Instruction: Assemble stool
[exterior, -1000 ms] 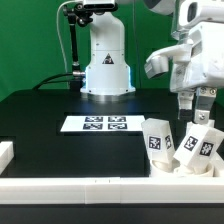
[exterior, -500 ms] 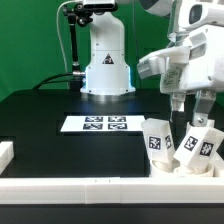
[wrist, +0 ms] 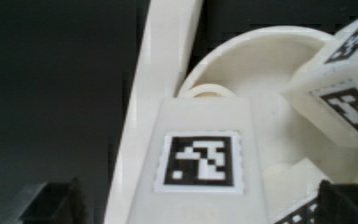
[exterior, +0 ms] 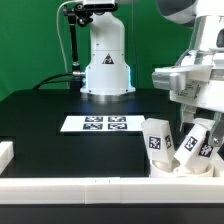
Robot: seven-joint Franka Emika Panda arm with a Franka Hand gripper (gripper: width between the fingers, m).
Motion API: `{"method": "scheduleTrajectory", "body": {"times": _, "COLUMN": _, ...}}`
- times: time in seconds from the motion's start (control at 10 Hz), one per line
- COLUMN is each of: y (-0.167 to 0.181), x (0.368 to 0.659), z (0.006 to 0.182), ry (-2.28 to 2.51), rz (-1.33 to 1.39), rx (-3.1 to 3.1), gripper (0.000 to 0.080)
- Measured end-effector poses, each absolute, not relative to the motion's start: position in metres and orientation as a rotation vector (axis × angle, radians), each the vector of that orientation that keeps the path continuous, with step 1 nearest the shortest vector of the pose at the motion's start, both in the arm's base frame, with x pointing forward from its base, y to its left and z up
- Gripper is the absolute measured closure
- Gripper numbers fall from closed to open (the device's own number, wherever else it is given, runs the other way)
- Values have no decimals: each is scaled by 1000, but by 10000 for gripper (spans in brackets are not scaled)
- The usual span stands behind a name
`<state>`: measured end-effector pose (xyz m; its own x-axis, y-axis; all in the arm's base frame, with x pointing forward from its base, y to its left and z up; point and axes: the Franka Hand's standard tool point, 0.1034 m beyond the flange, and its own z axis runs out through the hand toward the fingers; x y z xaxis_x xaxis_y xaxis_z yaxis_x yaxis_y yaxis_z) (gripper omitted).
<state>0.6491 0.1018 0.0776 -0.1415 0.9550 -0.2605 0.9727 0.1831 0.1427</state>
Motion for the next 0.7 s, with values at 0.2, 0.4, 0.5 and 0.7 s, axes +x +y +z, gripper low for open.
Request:
{"method": "scheduleTrajectory", "body": {"times": 0.2, "y": 102, "x": 651, "z": 77, "ry": 2164, "rz": -84, "rx": 1846, "gripper": 151}}
{"method": "scheduleTrajectory", "body": {"times": 0.4, "y": 97, "x": 651, "z": 77, "ry": 2156, "rz": -86, "rx": 1854, "gripper": 372}}
{"method": "scheduleTrajectory", "body": {"times": 0.5, "y": 96, "x": 649, "z": 75, "ry": 2159, "rz": -101, "rx": 1859, "gripper": 459}}
{"method": "scheduleTrajectory", "body": {"times": 0.7, "y": 95, "x": 649, "z": 75, "ry": 2158, "rz": -101, "rx": 1860, "gripper": 459}}
